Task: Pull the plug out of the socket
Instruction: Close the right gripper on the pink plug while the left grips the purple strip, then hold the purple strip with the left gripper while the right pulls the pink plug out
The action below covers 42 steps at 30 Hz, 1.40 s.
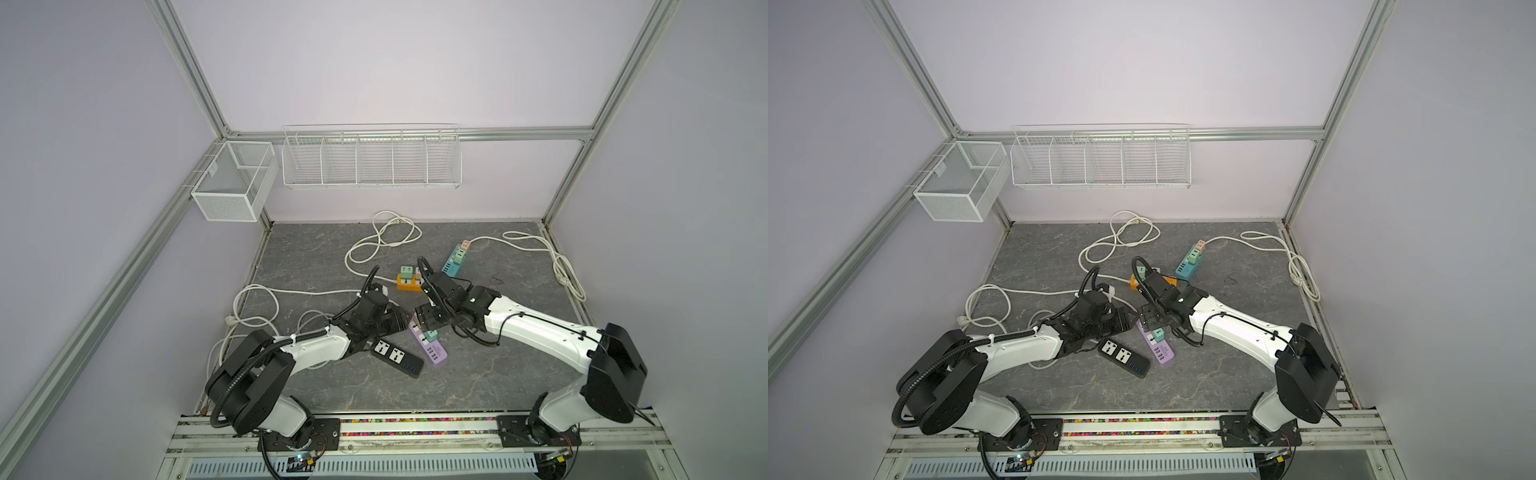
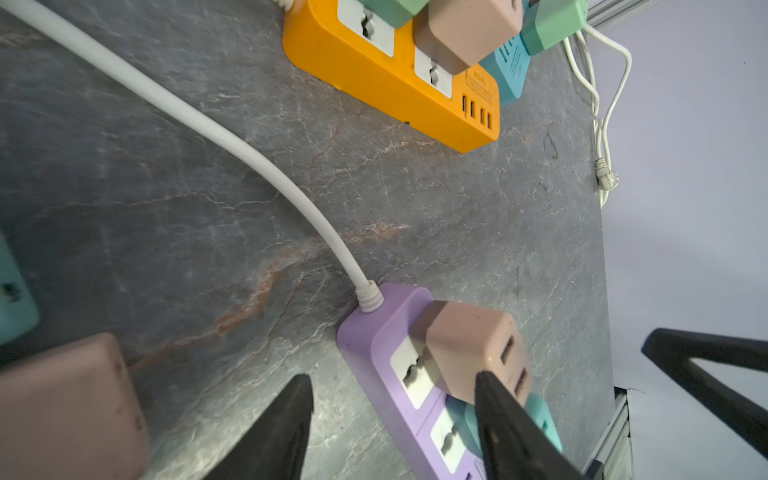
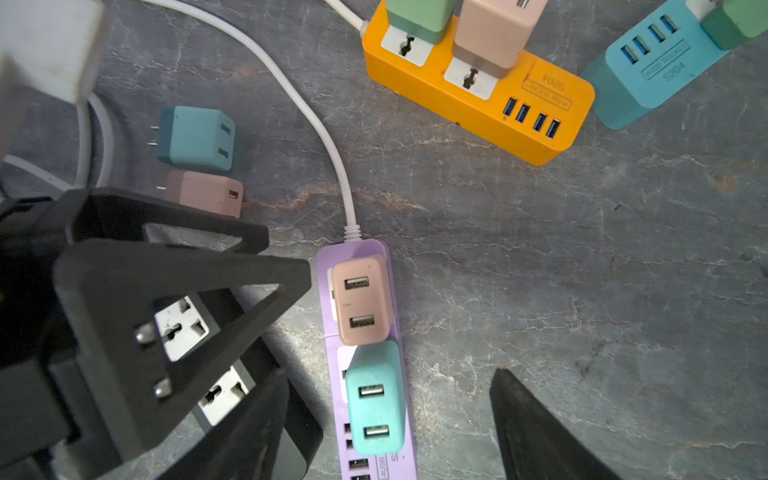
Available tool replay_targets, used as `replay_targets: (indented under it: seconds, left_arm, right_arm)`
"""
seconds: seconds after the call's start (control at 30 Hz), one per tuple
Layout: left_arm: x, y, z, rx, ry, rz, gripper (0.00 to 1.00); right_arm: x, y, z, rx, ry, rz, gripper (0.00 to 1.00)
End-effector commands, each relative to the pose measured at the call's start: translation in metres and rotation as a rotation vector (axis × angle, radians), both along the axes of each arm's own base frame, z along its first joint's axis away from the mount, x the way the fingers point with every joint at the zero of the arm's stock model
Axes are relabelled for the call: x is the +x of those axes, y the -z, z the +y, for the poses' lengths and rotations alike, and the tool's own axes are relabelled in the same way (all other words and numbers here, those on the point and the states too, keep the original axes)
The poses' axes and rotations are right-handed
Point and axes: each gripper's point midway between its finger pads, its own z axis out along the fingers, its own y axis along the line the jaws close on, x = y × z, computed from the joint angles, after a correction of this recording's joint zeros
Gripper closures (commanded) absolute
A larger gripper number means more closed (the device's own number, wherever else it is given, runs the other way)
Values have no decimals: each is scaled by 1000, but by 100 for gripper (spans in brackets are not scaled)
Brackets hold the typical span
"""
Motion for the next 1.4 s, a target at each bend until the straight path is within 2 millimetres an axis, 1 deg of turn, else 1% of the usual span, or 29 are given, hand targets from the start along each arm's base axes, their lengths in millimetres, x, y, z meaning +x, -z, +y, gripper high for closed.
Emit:
replay_targets:
  seconds: [0.0,0.1,0.23,0.33,0.57,0.7,0.87,0.93,1.17,1.37]
  left_arm:
    - [4,1,-5,-11,31,-27,39]
    - [4,9,-2,-8,28,-16,43]
    - [0,14,-9,-13,70,1,45]
    - [-2,19,-12,-11,95,9,51]
    - [-2,26,-10,10,102,5,55]
    - [-2,29,-11,9,107,7,57]
    - [-4,40,-11,27,110,33,62]
    - [-6,40,-12,16,120,42,63]
    - [-11,49,-3,50,104,68,66]
    - [-12,53,-2,62,99,81,67]
  right_arm:
    - [4,3,0,-24,4,14,24]
    - [8,8,5,-39,-3,25,26]
    - [12,15,10,-60,-7,45,31]
    - [15,21,12,-77,-11,50,35]
    - [17,33,16,-104,-17,74,45]
    - [20,39,19,-115,-16,79,47]
    - [23,44,19,-136,-20,81,51]
    - [24,47,19,-146,-21,80,52]
    - [27,54,27,-152,-39,97,56]
    - [28,63,28,-167,-41,109,57]
